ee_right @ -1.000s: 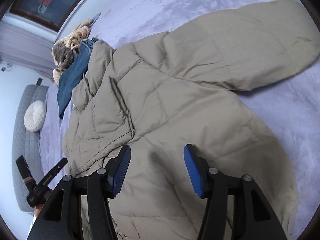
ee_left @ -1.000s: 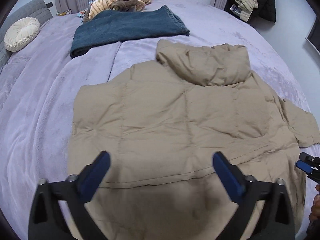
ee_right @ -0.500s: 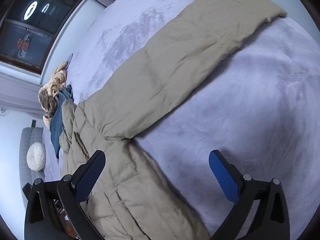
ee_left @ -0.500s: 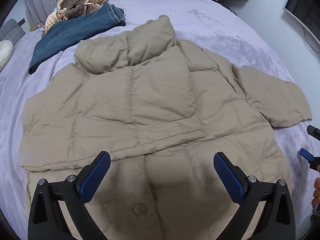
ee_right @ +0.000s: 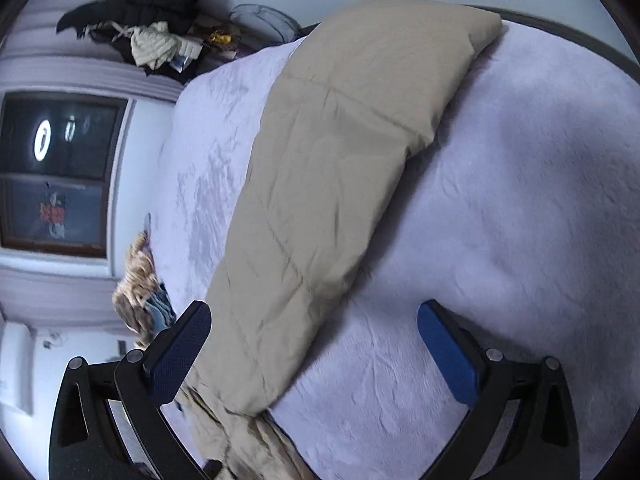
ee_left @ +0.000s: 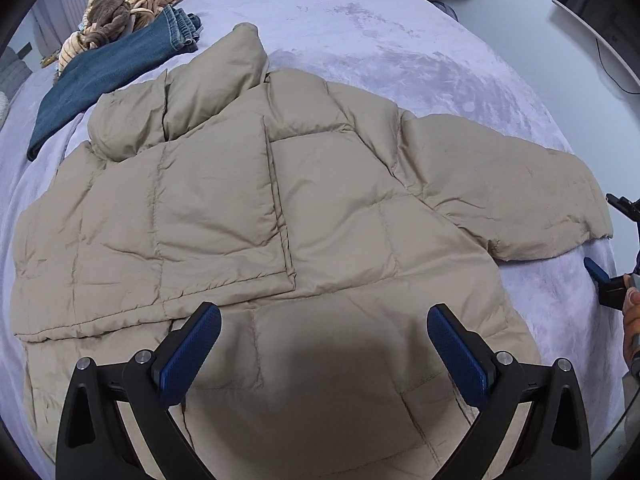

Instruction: Fold large clothes

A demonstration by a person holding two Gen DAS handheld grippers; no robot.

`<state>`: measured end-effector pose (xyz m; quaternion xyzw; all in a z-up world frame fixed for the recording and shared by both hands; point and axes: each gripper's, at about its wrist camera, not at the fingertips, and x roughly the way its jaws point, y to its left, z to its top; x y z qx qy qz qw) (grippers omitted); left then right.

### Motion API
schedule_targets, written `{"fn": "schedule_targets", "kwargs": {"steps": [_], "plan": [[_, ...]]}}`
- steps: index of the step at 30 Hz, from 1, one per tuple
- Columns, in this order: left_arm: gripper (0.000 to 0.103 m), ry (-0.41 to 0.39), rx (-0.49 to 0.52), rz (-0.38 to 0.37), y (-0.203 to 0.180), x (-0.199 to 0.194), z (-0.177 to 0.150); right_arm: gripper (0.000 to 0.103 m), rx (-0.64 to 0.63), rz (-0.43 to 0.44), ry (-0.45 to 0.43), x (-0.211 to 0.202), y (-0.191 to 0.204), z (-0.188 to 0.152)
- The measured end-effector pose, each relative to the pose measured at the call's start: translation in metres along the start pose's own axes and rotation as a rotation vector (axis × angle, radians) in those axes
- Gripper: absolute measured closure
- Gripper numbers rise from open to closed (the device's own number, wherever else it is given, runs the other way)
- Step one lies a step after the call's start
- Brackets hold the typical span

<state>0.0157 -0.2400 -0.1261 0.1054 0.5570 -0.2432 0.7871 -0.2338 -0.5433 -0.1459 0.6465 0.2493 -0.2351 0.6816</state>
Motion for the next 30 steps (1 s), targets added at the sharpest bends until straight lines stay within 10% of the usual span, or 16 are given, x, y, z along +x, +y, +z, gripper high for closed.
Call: {"fn": "schedule_targets", "kwargs": {"steps": [6,10,20,30], "plan": [[0.000,-0.014,-0.044,-0.002,-0.002,0.005,0.014,0.008,0.164,0.158,-0.023,0.019,-0.001,0.032],[0.000,-0.030,-0.046,0.004,0.001,0.004,0.020,0.093,0.276,0.253,0.030,0.042,-0.006,0.039],[0.000,-0.094,-0.102,0.024,0.055,-0.015,0.022,0.097,-0.061,0.298,0.037,0.037,0.094,0.016],[0.000,-0.132,-0.223,0.046,0.159,-0.036,0.004,0.097,-0.653,0.248,0.149,0.077,0.263,-0.141]]}}
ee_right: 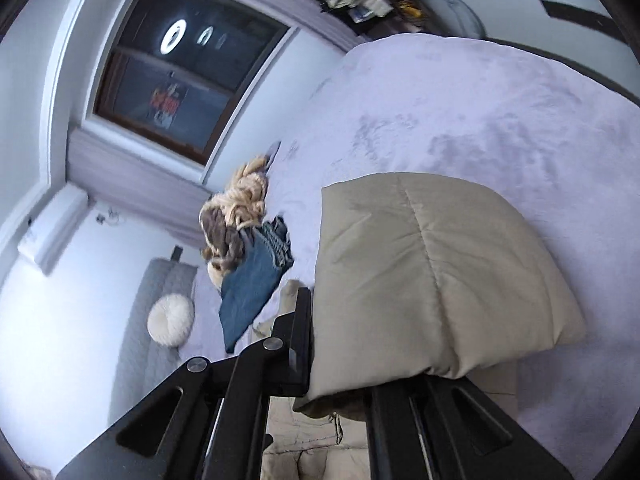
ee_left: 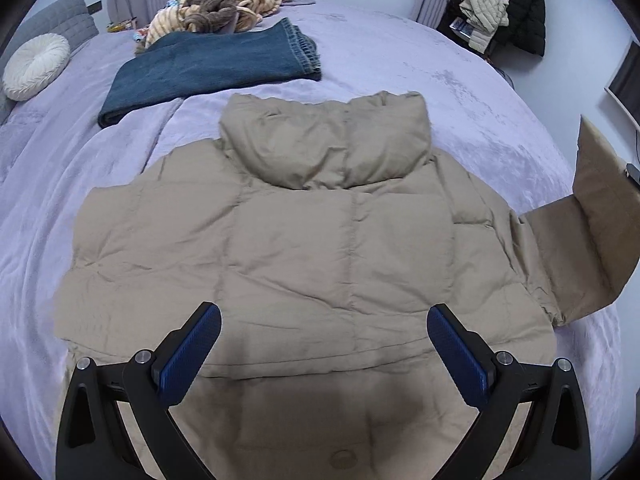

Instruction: Fold large clothes

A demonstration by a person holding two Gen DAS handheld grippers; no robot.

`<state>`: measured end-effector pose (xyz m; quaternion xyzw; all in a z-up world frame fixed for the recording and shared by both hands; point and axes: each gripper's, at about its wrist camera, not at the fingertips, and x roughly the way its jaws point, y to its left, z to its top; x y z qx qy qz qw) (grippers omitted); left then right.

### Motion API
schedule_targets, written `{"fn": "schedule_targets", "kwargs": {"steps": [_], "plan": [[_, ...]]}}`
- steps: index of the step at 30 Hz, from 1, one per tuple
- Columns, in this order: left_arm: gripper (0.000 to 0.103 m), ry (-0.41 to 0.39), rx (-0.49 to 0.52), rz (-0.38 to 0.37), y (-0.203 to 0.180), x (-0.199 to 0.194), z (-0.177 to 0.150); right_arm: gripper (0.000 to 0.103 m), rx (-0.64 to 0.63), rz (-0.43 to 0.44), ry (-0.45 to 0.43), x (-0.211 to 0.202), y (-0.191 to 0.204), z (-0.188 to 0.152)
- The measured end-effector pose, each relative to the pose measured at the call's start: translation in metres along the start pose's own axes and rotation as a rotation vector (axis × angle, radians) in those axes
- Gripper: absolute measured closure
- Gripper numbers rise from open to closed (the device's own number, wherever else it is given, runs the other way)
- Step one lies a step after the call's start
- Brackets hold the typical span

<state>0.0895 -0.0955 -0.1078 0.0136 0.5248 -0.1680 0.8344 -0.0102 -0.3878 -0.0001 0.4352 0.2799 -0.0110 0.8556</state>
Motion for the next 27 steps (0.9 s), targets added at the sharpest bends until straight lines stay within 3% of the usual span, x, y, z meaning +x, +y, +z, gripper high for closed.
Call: {"fn": "schedule_targets", "kwargs": {"steps": [4,7,12,18,21,23,27], "plan": [[0.000,-0.010,-0.028,0.056,0.047,-0.004,-0.002,0.097,-0.209,-0.040,0.100,0.058,0.074,-0.051],[0.000,-0.008,-0.048,0.079,0.080,-0.003,-0.005,0.097,-0.321,-0.090,0.200,0.100,0.102,-0.095],[0.000,0.011,-0.063,0.098,0.115,0.006,-0.011,0.097,-0.353,-0.222,0.320,0.152,0.089,-0.160],[0.000,0.035,-0.048,0.085,0.122,0.022,-0.018,0.095,-0.286,-0.343,0.399,0.178,0.054,-0.190],[0.000,0.027,-0.026,0.071,0.117,0.022,-0.016,0.077,-0.238,-0.321,0.427,0.175,0.050,-0.189],[0.000,0.023,-0.033,0.066,0.117,0.022,-0.013,0.047,-0.202,-0.297,0.420,0.165,0.051,-0.184],[0.000,0.029,-0.066,0.015,0.123,0.022,-0.008,0.042,-0.145,-0.284,0.327,0.128,0.057,-0.166]]}}
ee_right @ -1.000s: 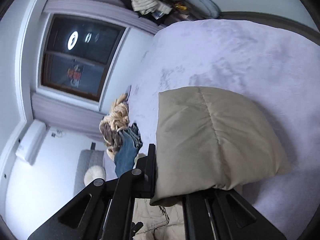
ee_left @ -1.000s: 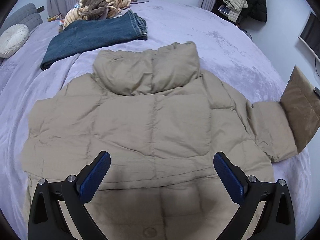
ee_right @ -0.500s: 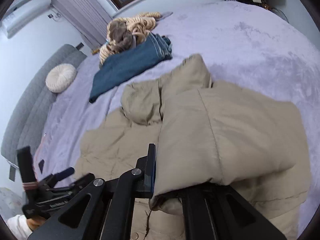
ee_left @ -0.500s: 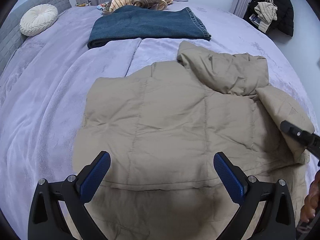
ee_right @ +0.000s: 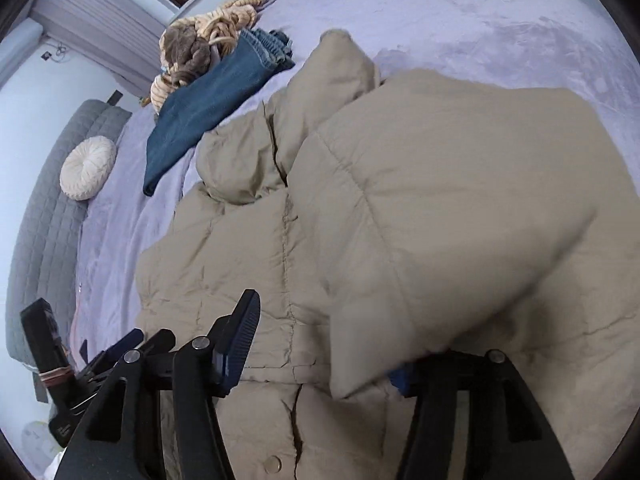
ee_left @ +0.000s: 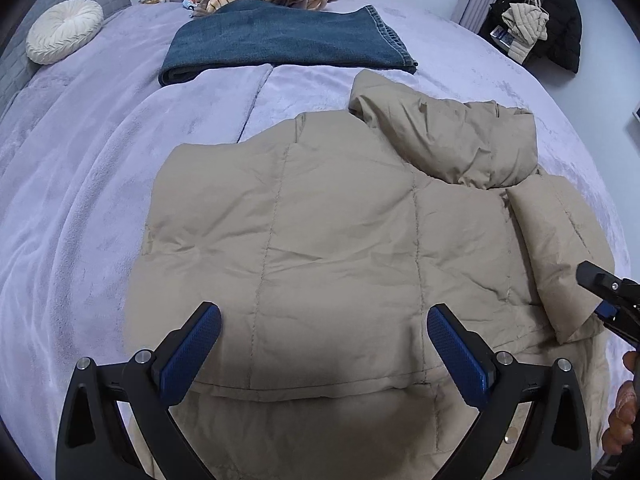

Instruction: Fold large clothes

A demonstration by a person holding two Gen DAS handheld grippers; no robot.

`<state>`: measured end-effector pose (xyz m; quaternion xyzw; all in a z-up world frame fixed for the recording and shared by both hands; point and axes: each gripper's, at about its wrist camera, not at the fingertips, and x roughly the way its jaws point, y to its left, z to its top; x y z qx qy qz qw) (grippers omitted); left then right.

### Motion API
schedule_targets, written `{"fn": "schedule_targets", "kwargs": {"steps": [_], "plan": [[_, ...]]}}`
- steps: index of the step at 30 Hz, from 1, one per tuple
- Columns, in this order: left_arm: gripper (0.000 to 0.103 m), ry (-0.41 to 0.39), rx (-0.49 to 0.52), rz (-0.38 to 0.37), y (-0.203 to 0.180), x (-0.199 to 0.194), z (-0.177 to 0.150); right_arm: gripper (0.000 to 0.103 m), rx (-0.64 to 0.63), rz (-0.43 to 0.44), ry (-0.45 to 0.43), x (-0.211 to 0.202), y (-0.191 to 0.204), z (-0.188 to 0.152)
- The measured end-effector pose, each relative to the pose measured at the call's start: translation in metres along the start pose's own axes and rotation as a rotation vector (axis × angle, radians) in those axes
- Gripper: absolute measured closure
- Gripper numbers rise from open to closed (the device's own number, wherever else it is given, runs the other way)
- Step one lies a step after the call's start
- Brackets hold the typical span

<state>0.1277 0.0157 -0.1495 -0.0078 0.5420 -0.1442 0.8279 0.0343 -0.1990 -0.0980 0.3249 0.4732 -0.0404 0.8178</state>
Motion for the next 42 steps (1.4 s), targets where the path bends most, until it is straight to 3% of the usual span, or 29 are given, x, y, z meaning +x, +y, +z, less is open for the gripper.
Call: {"fn": "schedule_targets", "kwargs": {"steps": [7,8,9,10,11,14,19,22,24,25,26,29,32,36,39,41,42], "plan": [[0.000,-0.037,-0.035,-0.088,0.013,-0.012,0.009,0.042,0.338,0.085,-0.099,-0.031,-0.068,0.016],[0.000,-0.038,-0.046,-0.102,0.016,-0.013,0.010,0.049,0.366,0.110,-0.112,-0.031,-0.071,0.020],[0.000,-0.037,-0.053,-0.114,0.020,-0.014,0.011,0.058,0.373,0.136,-0.123,-0.033,-0.071,0.024],[0.000,-0.037,-0.061,-0.127,0.024,-0.015,0.012,0.080,0.358,0.148,-0.127,-0.034,-0.066,0.027],[0.000,-0.036,-0.070,-0.141,0.029,-0.016,0.013,0.087,0.311,0.149,-0.129,-0.034,-0.053,0.031],[0.000,-0.032,-0.114,-0.211,0.044,-0.019,0.014,0.089,0.119,0.147,-0.117,-0.029,-0.002,0.034],[0.000,-0.023,-0.216,-0.377,0.067,-0.024,0.017,0.089,-0.241,0.089,-0.036,0.008,0.100,0.006],[0.000,-0.011,-0.256,-0.476,0.072,-0.025,0.021,0.084,-0.367,0.027,0.046,0.038,0.133,-0.019],[0.000,0.009,-0.266,-0.533,0.070,-0.022,0.023,0.064,-0.425,-0.009,0.125,0.057,0.143,-0.036],[0.000,0.021,-0.267,-0.555,0.067,-0.019,0.024,0.049,-0.432,-0.004,0.155,0.060,0.144,-0.042],[0.000,0.032,-0.266,-0.569,0.064,-0.017,0.024,0.043,-0.431,0.014,0.173,0.060,0.142,-0.047],[0.000,0.068,-0.259,-0.588,0.049,-0.005,0.023,0.041,-0.389,0.037,0.191,0.043,0.118,-0.053],[0.000,0.105,-0.240,-0.601,0.032,0.008,0.024,0.040,-0.250,0.019,0.181,0.018,0.063,-0.046],[0.000,0.145,-0.194,-0.590,0.003,0.030,0.027,0.040,0.077,-0.006,0.123,-0.017,-0.042,-0.031],[0.000,0.155,-0.171,-0.569,-0.016,0.042,0.031,0.040,0.346,0.058,0.028,-0.039,-0.115,-0.028],[0.008,0.153,-0.161,-0.545,-0.026,0.046,0.034,0.040,0.488,0.118,-0.038,-0.047,-0.149,-0.026],[0.025,0.154,-0.153,-0.534,-0.030,0.047,0.035,0.040,0.557,0.148,-0.073,-0.049,-0.164,-0.025]]}}
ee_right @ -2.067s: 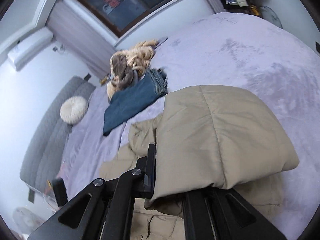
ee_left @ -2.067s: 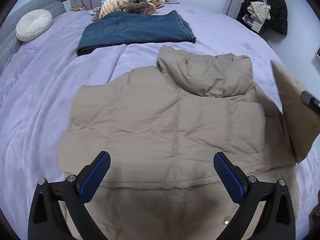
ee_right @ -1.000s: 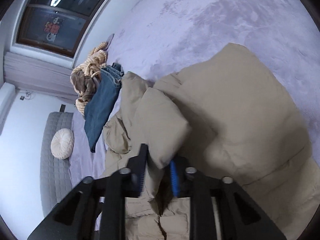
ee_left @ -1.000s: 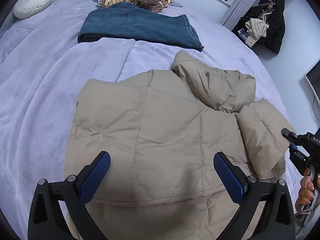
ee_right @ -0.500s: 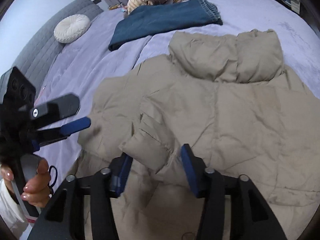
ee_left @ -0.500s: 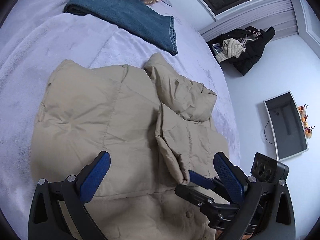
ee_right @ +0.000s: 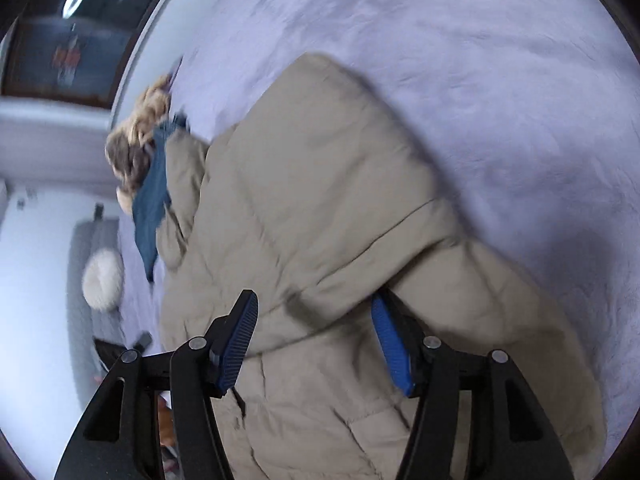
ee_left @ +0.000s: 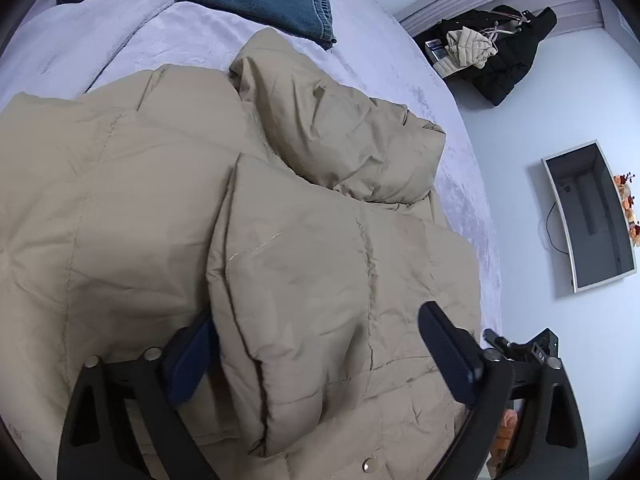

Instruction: Fold large clothes

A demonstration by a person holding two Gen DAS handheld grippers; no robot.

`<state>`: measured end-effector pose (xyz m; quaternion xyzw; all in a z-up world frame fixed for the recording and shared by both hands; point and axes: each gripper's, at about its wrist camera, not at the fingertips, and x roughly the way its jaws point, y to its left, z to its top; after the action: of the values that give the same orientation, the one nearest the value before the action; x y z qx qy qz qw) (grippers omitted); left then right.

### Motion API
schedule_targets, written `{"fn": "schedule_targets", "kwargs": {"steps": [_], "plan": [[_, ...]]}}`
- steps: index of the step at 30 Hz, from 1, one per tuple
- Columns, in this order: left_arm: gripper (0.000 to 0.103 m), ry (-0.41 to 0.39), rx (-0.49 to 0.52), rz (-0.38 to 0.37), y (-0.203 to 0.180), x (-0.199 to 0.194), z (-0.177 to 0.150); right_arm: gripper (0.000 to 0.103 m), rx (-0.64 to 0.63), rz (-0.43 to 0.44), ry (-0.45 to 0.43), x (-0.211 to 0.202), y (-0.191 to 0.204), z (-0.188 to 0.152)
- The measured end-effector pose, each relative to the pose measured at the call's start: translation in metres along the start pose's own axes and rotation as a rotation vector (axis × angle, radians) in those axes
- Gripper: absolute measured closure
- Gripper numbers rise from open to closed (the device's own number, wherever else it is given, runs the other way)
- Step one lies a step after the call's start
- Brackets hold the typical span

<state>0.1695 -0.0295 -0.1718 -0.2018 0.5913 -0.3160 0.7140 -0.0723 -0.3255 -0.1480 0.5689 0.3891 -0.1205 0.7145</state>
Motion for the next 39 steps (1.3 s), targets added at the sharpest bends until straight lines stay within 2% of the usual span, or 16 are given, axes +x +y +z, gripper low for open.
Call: {"fn": "schedule_targets", "kwargs": {"steps": [1,2,3,4,5,6,11,16,19,21,23,27,31,33,37,39], "plan": [[0.038,0.004,0.008,0.010,-0.002,0.002,0.000,0.040,0.051,0.025,-0.024,-0.002,-0.008,0.007],[0.071,0.016,0.018,0.029,-0.004,0.005,0.000,0.040,0.099,0.052,-0.041,-0.002,-0.015,0.013],[0.092,0.028,0.028,0.042,-0.005,0.005,0.000,0.042,0.142,0.079,-0.047,0.000,-0.020,0.018],[0.092,0.018,0.033,0.056,-0.005,0.002,-0.001,0.063,0.155,0.084,-0.048,0.001,-0.023,0.022],[0.092,-0.005,0.041,0.070,-0.004,-0.004,-0.003,0.096,0.148,0.077,-0.039,0.002,-0.022,0.026],[0.092,-0.030,0.049,0.084,-0.002,-0.012,-0.006,0.098,0.112,0.076,-0.029,0.005,-0.015,0.028],[0.092,-0.058,0.019,0.150,0.023,-0.026,-0.015,0.098,-0.125,0.012,0.022,0.018,0.023,0.020],[0.089,-0.062,0.057,0.227,0.026,-0.015,-0.016,0.098,-0.105,-0.056,0.042,0.036,-0.001,0.019],[0.069,-0.090,0.063,0.300,0.025,-0.028,-0.013,0.094,-0.118,-0.086,0.045,0.027,0.002,0.020],[0.038,-0.148,0.074,0.368,0.025,-0.047,-0.014,0.080,-0.161,-0.138,0.080,0.015,0.010,0.016],[0.037,-0.192,0.093,0.406,0.024,-0.065,-0.014,0.058,-0.232,-0.170,0.082,-0.001,0.020,0.010],[0.037,-0.205,0.111,0.363,0.018,-0.084,-0.009,0.057,-0.403,-0.224,-0.010,-0.037,0.045,0.004],[0.037,-0.188,0.187,0.298,-0.010,-0.071,-0.002,0.079,-0.443,-0.228,-0.069,-0.033,0.067,0.025],[0.037,-0.173,0.218,0.317,-0.021,-0.053,0.000,0.081,-0.461,-0.223,-0.064,-0.014,0.077,0.037],[0.037,-0.133,0.222,0.439,-0.008,-0.010,0.002,0.082,-0.522,-0.298,-0.037,0.030,0.084,0.044],[0.037,-0.122,0.206,0.439,0.005,0.002,0.001,0.082,-0.520,-0.346,-0.017,0.049,0.070,0.045]]}}
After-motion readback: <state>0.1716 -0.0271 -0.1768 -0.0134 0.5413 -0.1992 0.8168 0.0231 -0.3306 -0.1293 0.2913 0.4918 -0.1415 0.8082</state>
